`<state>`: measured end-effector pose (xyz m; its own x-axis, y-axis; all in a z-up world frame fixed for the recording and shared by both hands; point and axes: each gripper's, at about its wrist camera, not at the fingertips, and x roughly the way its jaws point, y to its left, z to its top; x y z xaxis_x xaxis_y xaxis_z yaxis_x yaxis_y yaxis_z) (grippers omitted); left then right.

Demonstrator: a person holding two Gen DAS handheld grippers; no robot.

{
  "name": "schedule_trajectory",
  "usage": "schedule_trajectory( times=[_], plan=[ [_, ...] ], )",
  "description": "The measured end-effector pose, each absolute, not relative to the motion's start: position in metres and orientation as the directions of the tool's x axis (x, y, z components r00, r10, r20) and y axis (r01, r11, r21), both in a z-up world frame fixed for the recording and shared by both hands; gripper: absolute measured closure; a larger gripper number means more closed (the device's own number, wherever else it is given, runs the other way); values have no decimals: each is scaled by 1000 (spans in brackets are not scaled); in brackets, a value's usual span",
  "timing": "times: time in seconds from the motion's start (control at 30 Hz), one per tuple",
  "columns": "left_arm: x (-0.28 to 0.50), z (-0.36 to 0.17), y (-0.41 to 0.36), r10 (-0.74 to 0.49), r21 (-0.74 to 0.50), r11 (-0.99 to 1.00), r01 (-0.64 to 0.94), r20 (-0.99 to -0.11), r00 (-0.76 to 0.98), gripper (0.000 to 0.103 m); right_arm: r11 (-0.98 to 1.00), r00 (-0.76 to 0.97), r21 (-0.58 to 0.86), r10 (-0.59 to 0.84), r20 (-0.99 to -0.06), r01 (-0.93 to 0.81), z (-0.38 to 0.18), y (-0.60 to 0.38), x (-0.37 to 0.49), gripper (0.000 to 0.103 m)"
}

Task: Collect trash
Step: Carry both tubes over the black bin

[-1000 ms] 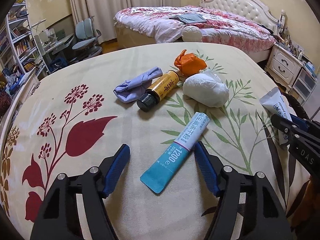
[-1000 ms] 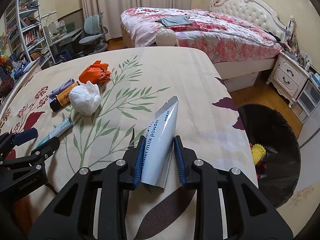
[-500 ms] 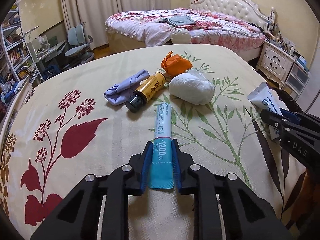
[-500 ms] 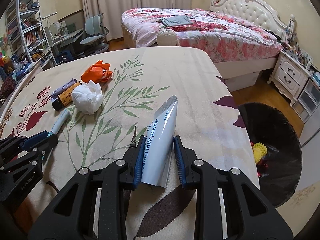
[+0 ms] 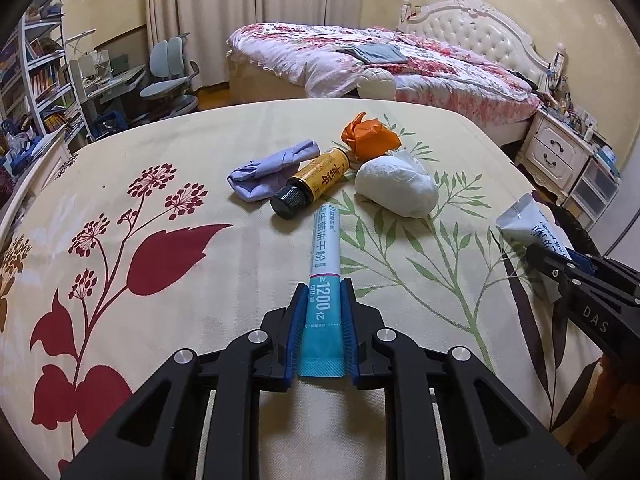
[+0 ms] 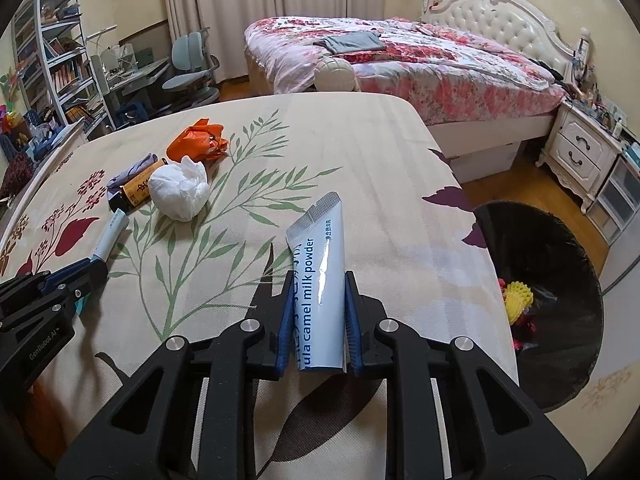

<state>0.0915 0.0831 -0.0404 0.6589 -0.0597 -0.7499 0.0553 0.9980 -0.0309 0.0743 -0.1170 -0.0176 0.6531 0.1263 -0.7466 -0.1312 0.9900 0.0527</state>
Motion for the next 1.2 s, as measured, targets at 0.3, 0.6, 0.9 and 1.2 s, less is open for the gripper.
schedule_trajectory(
  times=[0.3,0.6,0.9,1.2],
  plan=[
    [84,-36,88,-64,-60,998,29,-732,678,83,990,666,62,132,-734,-129,-11,-123,68,83],
    [74,-22,81,-71,-74,997,27,-700,710,83,991,692,70,131,-710,-115,3,-134,60,83],
    [74,-5,54,-111,-76,994,81,-665,738,83,995,726,68,97,-681,-69,18,-157,52,83],
    [81,3,-3,-197,-76,978,195,-641,742,83,998,751,50,6,-660,35,27,-204,47,83]
  ],
)
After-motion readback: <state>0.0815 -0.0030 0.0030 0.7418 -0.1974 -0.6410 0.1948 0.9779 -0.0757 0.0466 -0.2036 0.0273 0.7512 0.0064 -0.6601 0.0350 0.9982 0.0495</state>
